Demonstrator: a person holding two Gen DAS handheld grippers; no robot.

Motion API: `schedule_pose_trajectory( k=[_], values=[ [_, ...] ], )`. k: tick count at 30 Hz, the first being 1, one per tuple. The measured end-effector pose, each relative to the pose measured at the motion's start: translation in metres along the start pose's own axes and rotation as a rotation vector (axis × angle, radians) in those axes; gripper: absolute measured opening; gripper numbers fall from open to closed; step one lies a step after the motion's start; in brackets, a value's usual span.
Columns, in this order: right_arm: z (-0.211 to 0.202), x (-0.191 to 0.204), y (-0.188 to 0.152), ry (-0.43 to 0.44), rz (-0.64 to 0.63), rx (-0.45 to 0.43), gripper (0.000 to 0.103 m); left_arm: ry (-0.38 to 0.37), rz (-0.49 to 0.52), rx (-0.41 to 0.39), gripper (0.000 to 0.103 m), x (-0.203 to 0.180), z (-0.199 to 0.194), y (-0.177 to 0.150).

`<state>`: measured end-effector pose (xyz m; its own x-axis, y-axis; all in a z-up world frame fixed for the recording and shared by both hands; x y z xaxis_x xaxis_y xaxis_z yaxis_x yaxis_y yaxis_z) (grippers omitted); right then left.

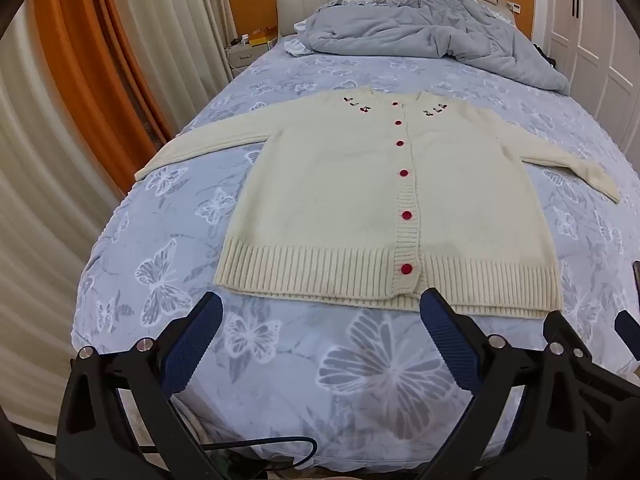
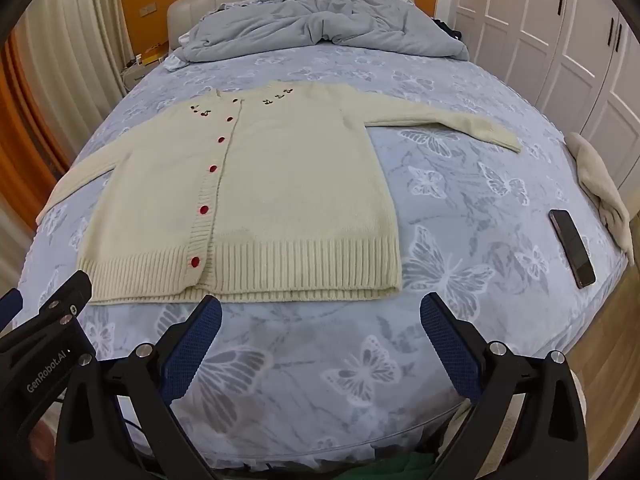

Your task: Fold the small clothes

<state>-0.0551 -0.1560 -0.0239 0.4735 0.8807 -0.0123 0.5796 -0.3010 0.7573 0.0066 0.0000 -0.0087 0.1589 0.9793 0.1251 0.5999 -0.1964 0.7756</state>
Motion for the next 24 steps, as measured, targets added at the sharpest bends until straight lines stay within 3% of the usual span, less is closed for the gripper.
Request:
schedule_pose_trajectory(
  k=[24],
  values=[
    [-0.0011,0.0084,-0.0036,-0.012,-0.006,0.007,0.098,0.009,-0.004,-0.021,0.096,0.0078,-0.0014,-0.0030]
  ],
)
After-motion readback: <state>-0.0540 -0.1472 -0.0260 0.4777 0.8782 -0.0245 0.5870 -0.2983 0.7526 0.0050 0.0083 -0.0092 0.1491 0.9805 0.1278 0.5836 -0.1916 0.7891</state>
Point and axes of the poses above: each gripper's, at about its wrist camera, not at the fingertips, and z roughly the way its jaws point, x to its left, y to its top, the point moved 1 cm from there along z, roughly the way its jaws point, and after that the axes turned 15 degrees about -x, right-handed, at the moved point
